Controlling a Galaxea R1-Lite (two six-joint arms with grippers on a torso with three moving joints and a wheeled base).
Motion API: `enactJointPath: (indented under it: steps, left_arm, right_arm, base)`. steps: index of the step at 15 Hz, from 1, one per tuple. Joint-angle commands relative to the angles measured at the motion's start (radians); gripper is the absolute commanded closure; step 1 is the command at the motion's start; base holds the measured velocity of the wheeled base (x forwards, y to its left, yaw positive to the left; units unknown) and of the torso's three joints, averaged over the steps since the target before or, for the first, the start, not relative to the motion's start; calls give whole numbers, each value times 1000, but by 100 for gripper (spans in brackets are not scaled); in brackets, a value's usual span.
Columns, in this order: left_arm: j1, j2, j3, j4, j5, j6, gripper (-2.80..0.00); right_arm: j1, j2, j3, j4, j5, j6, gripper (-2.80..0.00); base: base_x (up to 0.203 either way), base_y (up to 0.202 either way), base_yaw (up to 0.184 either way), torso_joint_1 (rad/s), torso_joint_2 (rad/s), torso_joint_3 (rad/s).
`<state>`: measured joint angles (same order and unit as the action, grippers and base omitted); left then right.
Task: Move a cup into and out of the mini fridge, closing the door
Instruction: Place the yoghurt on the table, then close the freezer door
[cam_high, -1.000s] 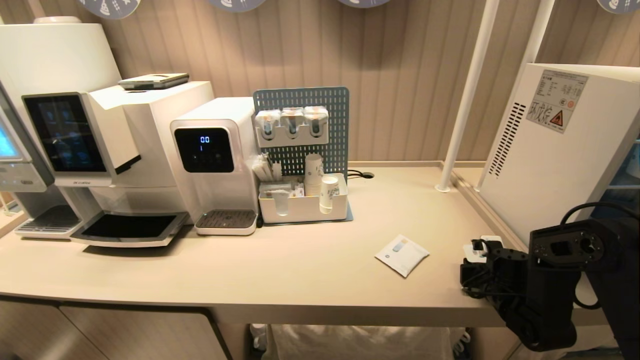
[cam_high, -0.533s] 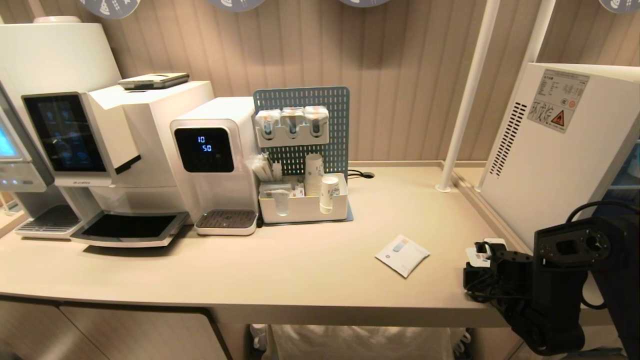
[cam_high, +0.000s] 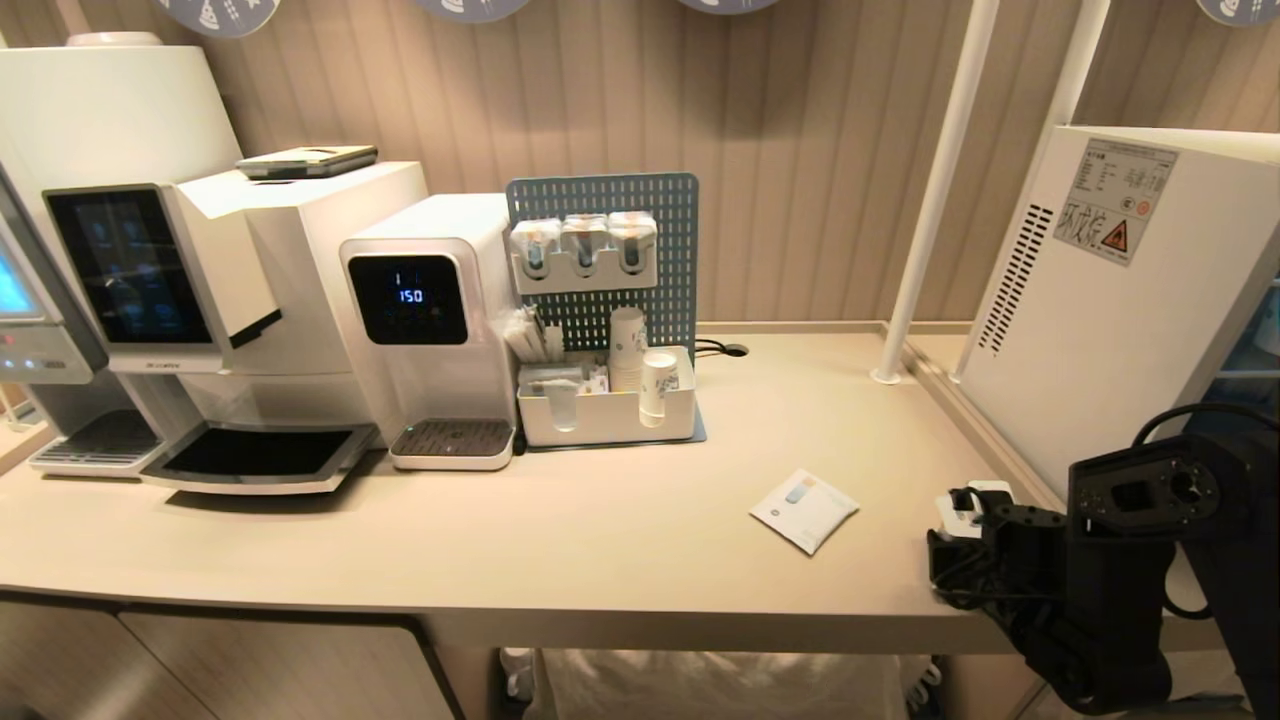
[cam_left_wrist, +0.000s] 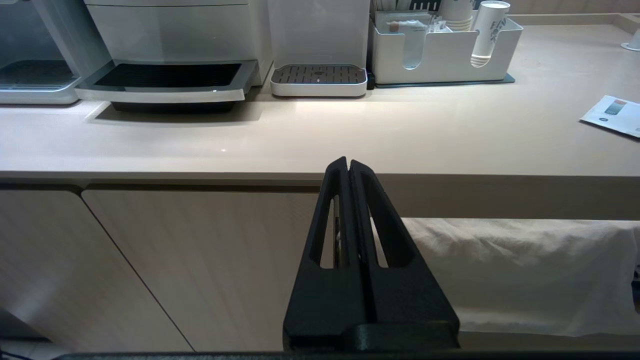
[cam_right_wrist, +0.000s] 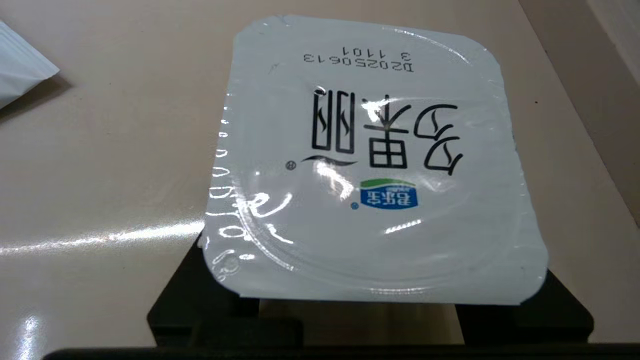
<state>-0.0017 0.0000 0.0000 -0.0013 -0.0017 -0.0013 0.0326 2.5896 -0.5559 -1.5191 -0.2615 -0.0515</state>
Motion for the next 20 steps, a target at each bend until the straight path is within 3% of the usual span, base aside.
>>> enactJointPath:
  steps: [1, 8, 16, 17, 18, 20]
  left_arm:
    - [0, 0, 0, 0, 0, 1, 0]
    - [0, 0, 0, 0, 0, 1, 0]
    - [0, 0, 0, 0, 0, 1, 0]
    - [0, 0, 0, 0, 0, 1, 0]
    - [0, 0, 0, 0, 0, 1, 0]
    - [0, 0, 0, 0, 0, 1, 0]
  right_arm:
    - [0, 4, 1, -11, -1, -1, -280]
    - [6, -140, 149, -11, 9, 4, -280]
    - [9, -558, 483, -11, 66, 35, -280]
    - [9, -625, 517, -11, 66, 40, -96]
    - [7, -696, 531, -11, 65, 51, 0]
    - [4, -866, 544, 42, 70, 63, 0]
  base:
    - [0, 0, 0, 0, 0, 0]
    - [0, 0, 0, 0, 0, 0]
    - [0, 0, 0, 0, 0, 0]
    - [0, 0, 0, 0, 0, 0]
    - [0, 0, 0, 0, 0, 0]
    - [0, 0, 0, 0, 0, 0]
